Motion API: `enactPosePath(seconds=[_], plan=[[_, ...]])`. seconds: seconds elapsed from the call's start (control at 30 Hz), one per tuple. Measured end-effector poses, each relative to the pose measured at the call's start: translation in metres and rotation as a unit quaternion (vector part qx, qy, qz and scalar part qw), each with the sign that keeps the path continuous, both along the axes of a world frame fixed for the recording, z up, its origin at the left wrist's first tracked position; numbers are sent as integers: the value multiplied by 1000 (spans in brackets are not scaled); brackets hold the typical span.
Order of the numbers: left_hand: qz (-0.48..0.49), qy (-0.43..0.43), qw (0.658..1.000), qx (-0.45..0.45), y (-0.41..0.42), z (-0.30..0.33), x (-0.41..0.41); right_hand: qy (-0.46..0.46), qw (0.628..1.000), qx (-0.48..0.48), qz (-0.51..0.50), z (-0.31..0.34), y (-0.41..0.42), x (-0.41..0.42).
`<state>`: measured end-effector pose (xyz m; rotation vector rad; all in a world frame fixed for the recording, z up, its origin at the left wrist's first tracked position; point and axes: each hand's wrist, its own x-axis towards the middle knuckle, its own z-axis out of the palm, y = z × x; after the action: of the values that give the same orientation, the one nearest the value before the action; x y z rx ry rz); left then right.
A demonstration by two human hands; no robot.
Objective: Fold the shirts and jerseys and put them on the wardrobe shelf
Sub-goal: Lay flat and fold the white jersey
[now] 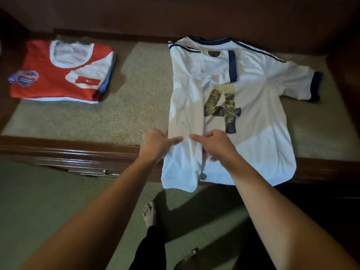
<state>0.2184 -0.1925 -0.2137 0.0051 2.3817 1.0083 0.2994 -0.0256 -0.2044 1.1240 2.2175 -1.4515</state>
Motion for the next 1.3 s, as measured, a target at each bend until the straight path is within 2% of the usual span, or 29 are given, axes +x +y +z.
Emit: enactPosePath(seconds=[0.07,0.13,0.27,0.37,0.47,0.6,0.7,0.73,0.8,0.9,1.0,1.1,1.23,1.3], plan=[[-11,15,1000,-4,-7,-1,17,-17,999,-25,33,0,-11,16],[-1,1,1000,31,-11,-3,27,-10,999,-8,47,-4,-16,25],[68,-3,992,105,-11,-4,41,67,997,4,-31,-7,-13,33],[63,30,992,102,-14,-4,58,51,997,39,-32,-13,-18,44],[18,21,996,82,-19,-9,70,52,997,54,2,-21,-24,61],[7,17,1000,21,-26,-15,79,83,992,97,4,-34,-27,80],[-25,-1,1000,2,-29,-18,83,58,990,129,-4,-47,-28,95],[-42,-3,999,-24,-29,-18,84,50,991,121,-17,-51,-28,101],[-101,25,985,-138,-28,-18,88,36,993,103,-38,-57,-26,110],[-203,76,926,-310,-21,-9,93,27,992,105,-69,-56,-19,124],[-285,101,884,-357,-2,11,91,44,981,131,-134,-46,-4,131],[-328,176,867,-332,33,35,83,77,970,143,-179,-27,18,131],[-350,197,905,-139,97,54,69,99,961,156,-203,-8,54,121],[-367,211,901,-96,129,60,56,104,957,160,-220,-1,74,113]])
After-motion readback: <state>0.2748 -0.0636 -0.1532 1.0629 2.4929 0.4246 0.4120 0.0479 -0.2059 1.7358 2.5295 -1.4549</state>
